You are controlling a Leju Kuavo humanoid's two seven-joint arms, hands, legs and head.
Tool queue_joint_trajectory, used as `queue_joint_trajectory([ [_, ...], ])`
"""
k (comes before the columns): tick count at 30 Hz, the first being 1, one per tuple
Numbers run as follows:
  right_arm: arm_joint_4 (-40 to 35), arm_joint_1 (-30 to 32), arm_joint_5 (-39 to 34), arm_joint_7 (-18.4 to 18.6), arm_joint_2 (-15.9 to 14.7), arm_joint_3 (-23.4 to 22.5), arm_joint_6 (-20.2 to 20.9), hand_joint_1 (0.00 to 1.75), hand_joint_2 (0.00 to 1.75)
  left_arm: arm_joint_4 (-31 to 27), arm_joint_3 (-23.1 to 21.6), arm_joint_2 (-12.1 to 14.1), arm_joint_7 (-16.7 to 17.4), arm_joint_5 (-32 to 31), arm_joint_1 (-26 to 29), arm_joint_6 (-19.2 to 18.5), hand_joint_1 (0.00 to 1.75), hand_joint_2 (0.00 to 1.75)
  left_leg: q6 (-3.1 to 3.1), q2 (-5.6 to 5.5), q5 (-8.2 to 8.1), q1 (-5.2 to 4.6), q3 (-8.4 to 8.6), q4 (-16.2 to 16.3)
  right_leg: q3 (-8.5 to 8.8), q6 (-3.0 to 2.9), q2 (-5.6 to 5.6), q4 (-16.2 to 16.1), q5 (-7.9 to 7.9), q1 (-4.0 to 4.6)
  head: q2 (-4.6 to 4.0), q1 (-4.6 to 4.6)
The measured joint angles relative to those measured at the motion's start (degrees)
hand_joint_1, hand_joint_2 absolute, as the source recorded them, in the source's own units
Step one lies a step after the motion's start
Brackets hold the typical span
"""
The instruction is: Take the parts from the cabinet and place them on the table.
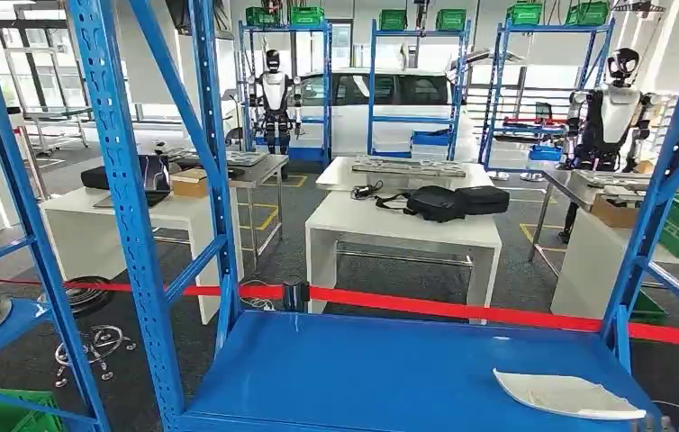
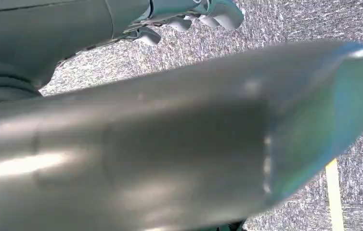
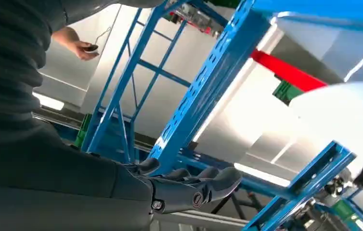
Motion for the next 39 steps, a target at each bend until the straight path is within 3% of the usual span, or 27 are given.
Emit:
queue_joint_trajectory([
  [13, -0.2, -1.77, 0.98, -2.16, -1.33, -2.18, -0.92, 0.0, 1.75, 0.0, 0.0, -0.02, 0.9, 0.09, -0.11, 0.0, 0.0, 0.0, 0.0, 0.0, 0.0, 0.0, 0.0, 0.0, -0.01, 0.0, 0.0, 0.0, 0.0, 0.0, 0.0, 0.0],
  [15, -0.2, -1.79, 1.01, -2.16, -1.25, -2.23, -0.94, 0.0, 1.75, 0.0, 0.02, 0.0, 0.94, 0.11, -0.11, 0.0, 0.0, 0.0, 0.19, -0.02, -0.15, -0.32, -0.06, 0.11, 0.02, 0.32, -0.01, -0.08, 0.02, -0.15, 0.0, 0.0],
  [21, -0.2, -1.7, 1.05, -2.14, -0.98, -2.4, -1.11, 0.0, 1.75, -0.09, 0.04, 0.04, 1.11, 0.11, -0.16, 0.0, 0.0, 0.0, 1.29, -0.03, -0.58, -0.94, -0.2, -0.14, 0.45, 1.35, -0.01, 0.08, 0.28, -0.79, 0.0, 0.0],
  [22, -0.17, -1.57, 1.05, -2.14, -0.96, -2.42, -1.11, 0.0, 1.75, -0.07, 0.04, 0.07, 1.25, 0.11, -0.17, 0.0, 0.0, 0.0, 1.71, 0.0, -0.84, -0.82, -0.23, -0.44, 0.37, 1.61, 0.02, 0.48, 0.81, -0.84, 0.0, 0.0],
  [23, -0.2, -1.51, 1.05, -2.08, -0.96, -2.47, -1.11, 0.0, 1.75, -0.11, 0.04, 0.07, 1.31, 0.09, -0.19, 0.02, 0.0, 0.0, 2.51, -0.31, -1.45, -0.64, 1.21, -1.0, 0.39, 1.64, -0.01, 1.3, 0.61, -0.99, 0.0, -0.02],
  [25, -0.2, -1.82, 1.11, -2.01, -0.85, -2.53, -1.29, 0.0, 1.75, -0.17, 0.07, 0.09, 1.42, 0.11, -0.24, 0.07, 0.0, 0.0, 3.01, -0.22, -1.71, -0.61, 2.27, -1.38, -2.12, 1.6, 0.03, 5.29, -1.06, -1.03, 0.0, 0.09],
  [27, -0.2, -1.77, 1.11, -1.88, -0.83, -2.6, -1.31, 0.0, 1.75, -0.17, 0.07, 0.07, 1.44, 0.09, -0.34, 0.11, 0.0, 0.0, 3.11, -0.21, -2.19, -0.73, 2.76, -1.34, -7.39, 1.78, 0.18, 13.36, -4.38, -0.92, 0.0, 0.18],
  [28, -0.2, -1.44, 1.11, -1.81, -0.79, -2.6, -1.35, 0.0, 1.75, -0.17, 0.07, 0.07, 1.46, 0.09, -0.21, 0.11, 0.0, 0.0, 3.02, -0.25, -2.53, -0.75, 3.01, -1.3, -10.05, 1.94, 0.18, 16.91, -5.29, -0.96, 0.0, 0.15],
  [29, -0.2, -1.07, 1.11, -1.79, -0.72, -2.6, -1.46, 0.0, 1.75, -0.17, 0.07, 0.07, 1.46, 0.09, -0.09, 0.11, 0.0, 0.0, 2.89, -0.27, -2.81, -0.75, 3.32, -1.24, -11.35, 2.05, 0.17, 17.89, -4.93, -1.02, 0.0, 0.17],
  [30, -0.2, -0.75, 1.13, -1.77, -0.68, -2.6, -1.66, 0.0, 1.75, -0.17, 0.07, 0.07, 1.46, 0.09, -0.01, 0.11, 0.0, 0.0, 2.7, -0.3, -3.22, -0.7, 3.76, -1.16, -11.36, 2.02, 0.14, 16.2, -2.92, -1.14, 0.0, 0.18],
  [33, -0.2, -0.41, 0.94, -1.6, -0.68, -2.67, -2.07, 0.0, 1.75, -0.15, 0.07, 0.07, 1.46, 0.09, 0.03, 0.11, 0.0, 0.0, 1.39, -0.27, -4.87, -0.54, 5.28, -0.57, -6.38, 2.17, -0.09, 2.09, 5.56, -1.74, 0.0, 0.22],
  [34, -0.17, -0.16, 0.94, -1.6, -0.57, -2.82, -2.16, 0.0, 1.75, -0.17, 0.07, 0.18, 1.44, 0.07, -0.06, 0.11, 0.0, 0.0, 0.95, -0.3, -5.24, -0.59, 5.61, -0.42, -6.26, 2.05, -0.23, 2.02, 3.63, -1.01, -0.09, 0.2],
  [35, -0.17, 0.01, 0.94, -1.6, -0.55, -2.91, -2.25, 0.0, 1.75, -0.2, 0.07, 0.2, 1.51, 0.07, -0.12, 0.11, 0.0, 0.0, 0.46, -0.21, -5.64, -0.58, 5.34, -0.53, -5.63, 1.04, -0.43, 1.68, 2.59, -0.72, -0.04, 0.15],
  [36, -0.17, 0.45, 0.94, -1.53, -0.65, -2.99, -2.45, 0.0, 1.75, -0.2, 0.07, 0.17, 1.53, 0.02, -0.06, 0.11, 0.0, 0.0, 0.08, -0.11, -5.9, -0.5, 5.92, -0.52, -5.55, 0.47, -0.02, 1.33, 3.16, -0.54, 0.0, 0.07],
  [38, -0.22, 0.3, 0.96, -1.46, -0.83, -3.3, -2.69, 0.0, 1.75, -0.2, 0.07, 0.15, 1.62, -0.09, -0.2, 0.13, 0.0, 0.0, -0.57, -0.12, -5.91, -0.46, 6.23, 0.3, -4.5, -0.45, 0.16, 1.42, 2.42, -0.85, 0.02, -0.04],
  [39, -0.24, 0.25, 0.96, -1.42, -1.12, -3.56, -2.82, 0.0, 1.75, -0.22, 0.07, 0.15, 1.6, -0.11, -0.34, 0.13, 0.0, 0.0, -0.94, 0.05, -4.38, -0.34, 4.47, 3.33, -3.35, -1.02, 0.14, 1.02, 1.82, -0.83, 0.11, -0.07],
])
